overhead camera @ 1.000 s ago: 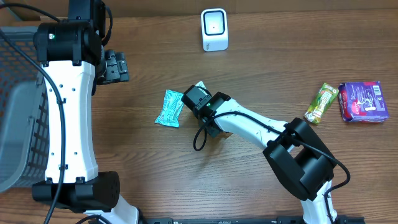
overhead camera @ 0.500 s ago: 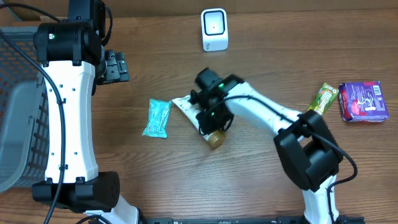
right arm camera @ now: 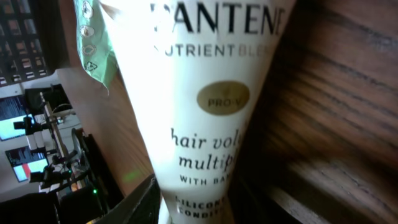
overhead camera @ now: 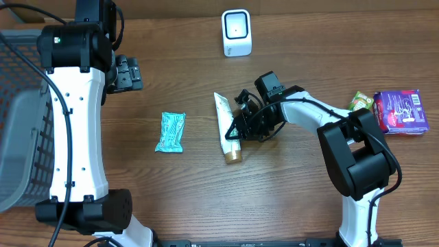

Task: Scan the item barcode

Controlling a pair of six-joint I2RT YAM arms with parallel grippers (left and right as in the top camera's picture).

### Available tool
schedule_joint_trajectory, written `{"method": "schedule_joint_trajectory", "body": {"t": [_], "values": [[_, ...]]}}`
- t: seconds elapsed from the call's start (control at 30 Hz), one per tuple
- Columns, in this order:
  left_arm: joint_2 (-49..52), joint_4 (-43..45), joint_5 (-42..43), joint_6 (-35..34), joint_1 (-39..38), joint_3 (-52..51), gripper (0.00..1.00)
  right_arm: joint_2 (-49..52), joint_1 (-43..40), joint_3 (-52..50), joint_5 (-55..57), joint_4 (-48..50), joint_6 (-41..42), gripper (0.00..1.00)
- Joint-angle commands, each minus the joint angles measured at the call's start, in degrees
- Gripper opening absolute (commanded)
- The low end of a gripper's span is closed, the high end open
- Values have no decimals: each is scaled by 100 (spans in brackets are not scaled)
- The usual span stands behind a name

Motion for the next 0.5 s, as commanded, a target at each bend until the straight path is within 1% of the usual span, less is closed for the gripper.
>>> {"method": "schedule_joint_trajectory", "body": {"t": [0.0,0.1,0.23,0.37,0.47], "values": [[-85,11,-33,63,0,85,100,-24,-94,116,352,-22,144,43],[-85,11,-33,63,0,85,100,-24,-173,308,804,-275,142,45],[-85,9,-33,63,0,85,100,-24,-212,804,1558,-916,48,45],[-85,11,-33,63,0,85,100,-24,-212,1392,2258,-1650,-212,46],[-85,11,-33,63,0,85,100,-24,-201,1631,2767,-1993,-258,46]]}}
